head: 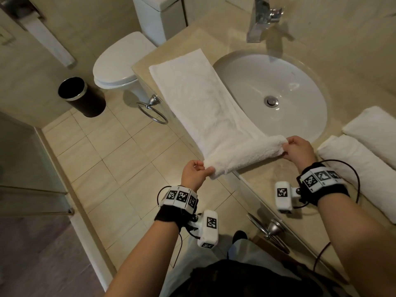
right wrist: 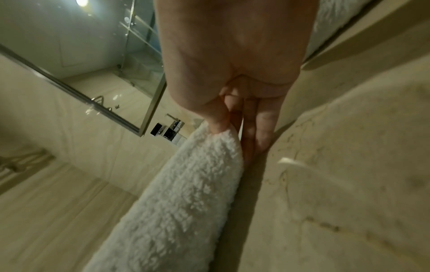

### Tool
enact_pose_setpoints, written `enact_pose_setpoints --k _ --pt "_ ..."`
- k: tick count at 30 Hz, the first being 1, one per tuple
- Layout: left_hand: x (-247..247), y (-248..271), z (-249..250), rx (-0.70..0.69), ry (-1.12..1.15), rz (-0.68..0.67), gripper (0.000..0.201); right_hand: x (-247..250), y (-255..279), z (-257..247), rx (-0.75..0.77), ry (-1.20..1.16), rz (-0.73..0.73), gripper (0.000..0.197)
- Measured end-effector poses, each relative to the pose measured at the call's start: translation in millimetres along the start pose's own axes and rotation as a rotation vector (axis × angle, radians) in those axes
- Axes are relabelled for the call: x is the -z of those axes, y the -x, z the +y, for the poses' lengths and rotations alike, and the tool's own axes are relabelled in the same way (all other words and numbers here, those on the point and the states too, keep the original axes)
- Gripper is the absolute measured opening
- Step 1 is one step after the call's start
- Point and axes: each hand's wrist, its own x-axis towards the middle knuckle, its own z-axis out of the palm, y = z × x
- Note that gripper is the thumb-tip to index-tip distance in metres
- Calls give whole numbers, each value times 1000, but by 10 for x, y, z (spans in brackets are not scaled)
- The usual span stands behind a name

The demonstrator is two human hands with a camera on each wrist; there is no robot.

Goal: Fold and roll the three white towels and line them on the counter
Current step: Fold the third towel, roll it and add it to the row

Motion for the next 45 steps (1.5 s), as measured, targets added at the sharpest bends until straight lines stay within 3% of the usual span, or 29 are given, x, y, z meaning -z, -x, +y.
enact_pose_setpoints --k 3,6,9,16,20,23,25,27,33,36,40,45 --pt "6 -44 13 53 -3 29 31 32 -127 90 0 10 -16 17" --pt "21 -85 14 63 -54 -29 31 19 -59 -4 39 73 40 5" --pt "46 -61 10 56 -107 -88 26 -51 34 -129 56 65 4 10" --pt "8 -29 89 -220 -589 -179 38 3 -31 -170 91 262 143 34" --pt "15 -8 180 -300 -550 -168 32 -32 -35 -224 29 218 153 37" --pt "62 43 104 -221 -579 -136 38 -40 -26 -248 10 90 122 36" --pt "65 49 20 -118 -743 -217 40 -58 -4 -218 7 48 111 35" --pt "34 38 -33 -93 -753 -269 41 -85 12 -185 9 7 104 33" --pt "-76 107 -32 -168 -404 -33 25 -124 38 -70 21 17 108 29" --pt "-92 102 -15 -256 -523 4 18 -99 2 -33 -8 37 146 23" --pt "-69 86 -10 -379 -753 -60 18 -72 -46 -112 -52 52 177 22" --pt "12 73 13 -453 -871 -108 20 -73 -86 -190 -68 29 158 23"
